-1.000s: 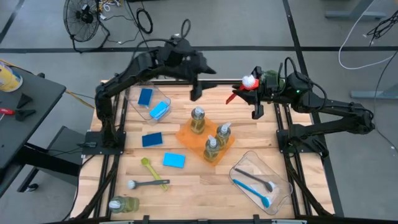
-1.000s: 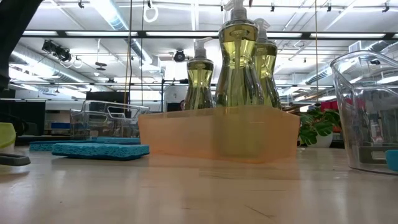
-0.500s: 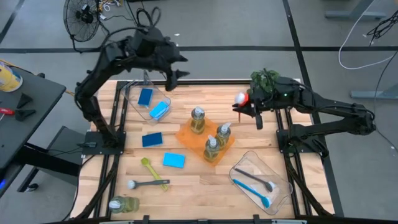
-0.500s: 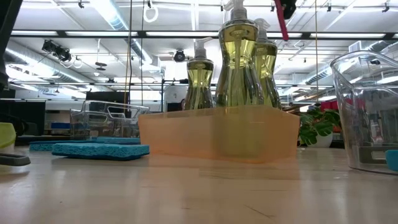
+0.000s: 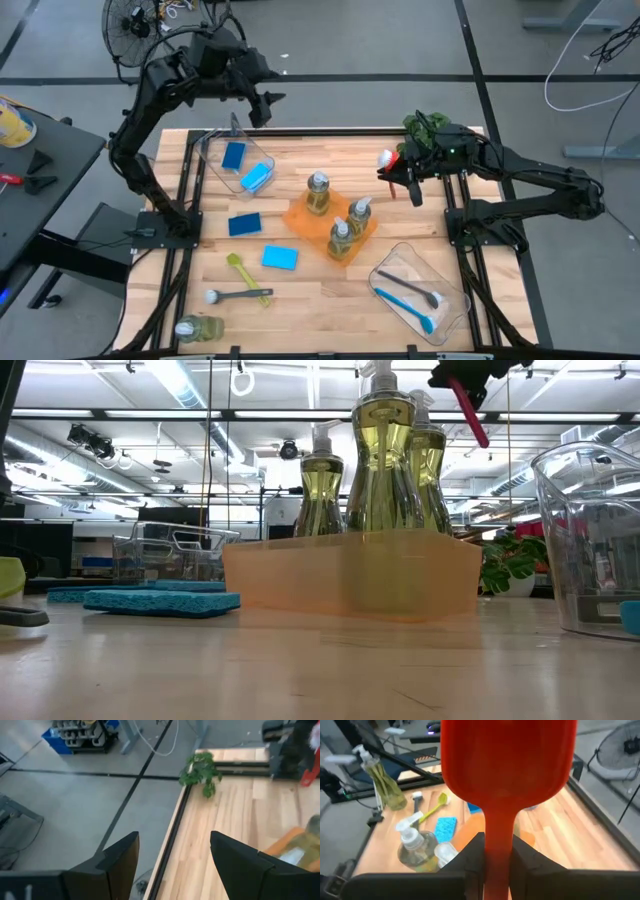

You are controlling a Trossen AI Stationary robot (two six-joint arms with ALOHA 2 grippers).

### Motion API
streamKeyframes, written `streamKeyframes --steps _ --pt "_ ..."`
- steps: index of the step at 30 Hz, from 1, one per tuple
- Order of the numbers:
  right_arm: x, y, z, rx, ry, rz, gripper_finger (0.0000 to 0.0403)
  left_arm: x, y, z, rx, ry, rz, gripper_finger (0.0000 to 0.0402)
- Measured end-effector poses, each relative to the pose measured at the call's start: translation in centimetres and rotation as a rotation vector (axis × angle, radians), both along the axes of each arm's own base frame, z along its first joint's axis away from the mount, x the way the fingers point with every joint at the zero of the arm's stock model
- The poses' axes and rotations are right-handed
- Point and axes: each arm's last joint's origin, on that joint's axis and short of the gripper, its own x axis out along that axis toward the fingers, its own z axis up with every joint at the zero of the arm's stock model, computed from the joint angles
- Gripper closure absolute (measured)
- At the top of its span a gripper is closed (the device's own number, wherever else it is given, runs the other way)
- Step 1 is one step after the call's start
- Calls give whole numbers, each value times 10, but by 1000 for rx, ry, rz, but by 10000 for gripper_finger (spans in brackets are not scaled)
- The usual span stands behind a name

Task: Pick & Place Kitchen Sink Supplies
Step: Put the orange dish brush into the bottom transparent bin

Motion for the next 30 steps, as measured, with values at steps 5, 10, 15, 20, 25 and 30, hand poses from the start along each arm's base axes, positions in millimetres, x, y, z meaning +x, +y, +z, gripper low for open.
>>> streamKeyframes --steps 5,10,15,20,25,30 --pt "-1 0 -3 64 29 -25 349 -4 7 -1 22 25 7 154" --pt "-4 1 -8 98 92 -32 350 -6 11 -1 68 50 -6 154" --pt "-6 2 -12 137 135 -25 350 -5 14 0 86 45 -4 154" --pt "-9 4 -17 173 195 -8 350 -5 15 0 113 54 -16 154" --pt "-12 7 -20 247 236 55 350 -5 15 1 122 58 -22 154" --pt "-16 14 -26 308 315 117 350 -5 15 1 122 57 -21 154"
